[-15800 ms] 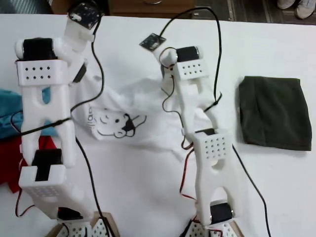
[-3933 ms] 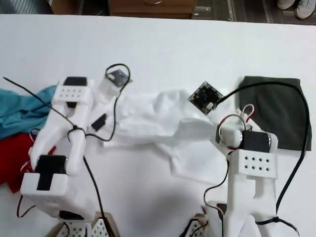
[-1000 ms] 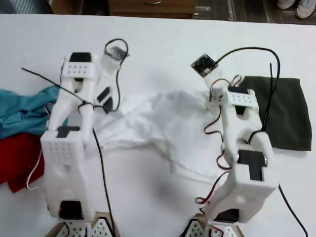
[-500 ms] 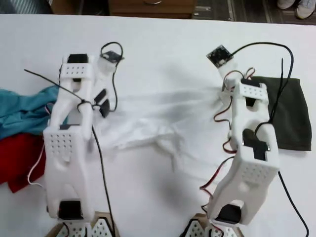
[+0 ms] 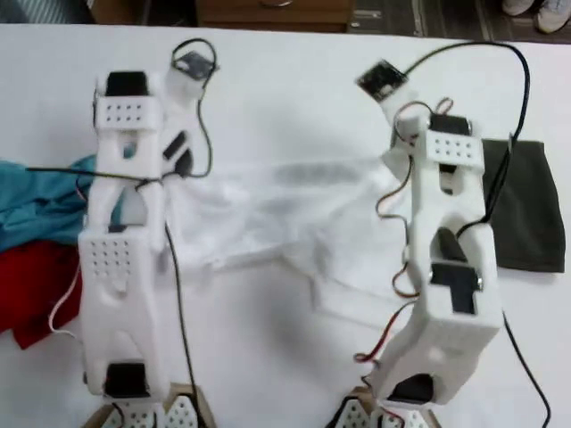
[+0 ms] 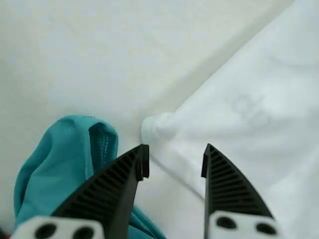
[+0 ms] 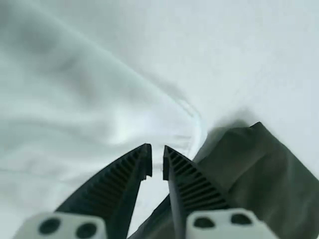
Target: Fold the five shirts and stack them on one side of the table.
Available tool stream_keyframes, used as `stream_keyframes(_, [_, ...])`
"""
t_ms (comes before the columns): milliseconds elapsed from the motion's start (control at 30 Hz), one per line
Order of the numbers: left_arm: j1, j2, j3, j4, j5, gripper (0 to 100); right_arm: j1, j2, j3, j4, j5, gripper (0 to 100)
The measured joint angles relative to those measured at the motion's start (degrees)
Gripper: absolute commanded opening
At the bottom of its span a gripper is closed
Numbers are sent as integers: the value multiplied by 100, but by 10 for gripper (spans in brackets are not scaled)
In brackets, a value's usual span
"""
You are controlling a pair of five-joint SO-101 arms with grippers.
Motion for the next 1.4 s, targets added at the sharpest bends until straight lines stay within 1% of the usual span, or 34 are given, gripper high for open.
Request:
stream_keyframes(100, [26,0,176,9,149,195,-246,-273,0,809,26,55])
stream_keyframes(167, [123,0,404,9,255,195,-387,-422,79,1213,220,56])
stream_keyframes(267, [404,-79,826,9,343,195,-475,-730,440,1398,422,55])
stream_keyframes(367, [791,-527,1363,9,396,195,-457,-1169,985,1380,492,55])
stream_keyframes(467, [1143,-1160,1978,9,396,195,-466,-1820,1697,1169,501,55])
stream_keyframes(533, [1240,-1451,2400,-44,396,195,-466,-2286,2312,932,501,55])
stream_keyframes(667, [1196,-1732,3288,-369,396,195,-466,-3156,3815,229,519,55])
stream_keyframes(800, [1055,-1749,4132,-826,396,195,-457,-3763,5257,-598,844,55])
stream_keyframes(900, [888,-1749,4571,-1231,396,195,-457,-4018,5996,-1037,1029,55])
stream_keyframes(1033, [703,-1749,4791,-1547,396,195,-457,-4114,6479,-1222,1248,55])
stream_keyframes(1200, [703,-1749,4791,-1776,396,195,-457,-4123,6936,-1222,1451,54])
stream_keyframes(1400, [703,-1767,4791,-1837,396,195,-457,-4229,7095,-1266,1477,53])
